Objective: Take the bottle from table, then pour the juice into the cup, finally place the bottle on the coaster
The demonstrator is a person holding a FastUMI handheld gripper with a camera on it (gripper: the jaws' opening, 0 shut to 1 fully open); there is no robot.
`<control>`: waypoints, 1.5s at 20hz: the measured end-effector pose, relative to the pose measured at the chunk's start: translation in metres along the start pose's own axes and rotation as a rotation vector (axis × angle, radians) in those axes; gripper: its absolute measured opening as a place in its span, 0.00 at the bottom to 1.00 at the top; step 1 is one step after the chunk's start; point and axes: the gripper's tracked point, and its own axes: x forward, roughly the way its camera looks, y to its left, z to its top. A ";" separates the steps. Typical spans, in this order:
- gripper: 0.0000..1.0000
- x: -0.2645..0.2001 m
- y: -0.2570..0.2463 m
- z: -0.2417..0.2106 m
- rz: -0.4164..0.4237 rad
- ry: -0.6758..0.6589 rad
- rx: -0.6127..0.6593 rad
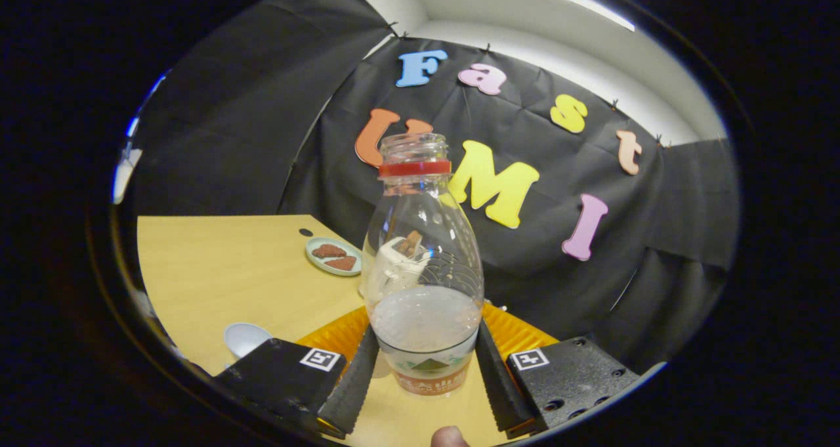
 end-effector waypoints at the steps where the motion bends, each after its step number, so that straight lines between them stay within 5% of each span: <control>1: 0.80 0.003 -0.003 0.003 0.010 -0.008 0.039; 6: 0.79 0.023 -0.010 0.012 0.037 -0.040 0.248; 14: 0.79 0.080 0.008 -0.009 0.076 -0.014 0.375; 30: 0.80 0.150 0.038 -0.101 0.070 0.088 0.412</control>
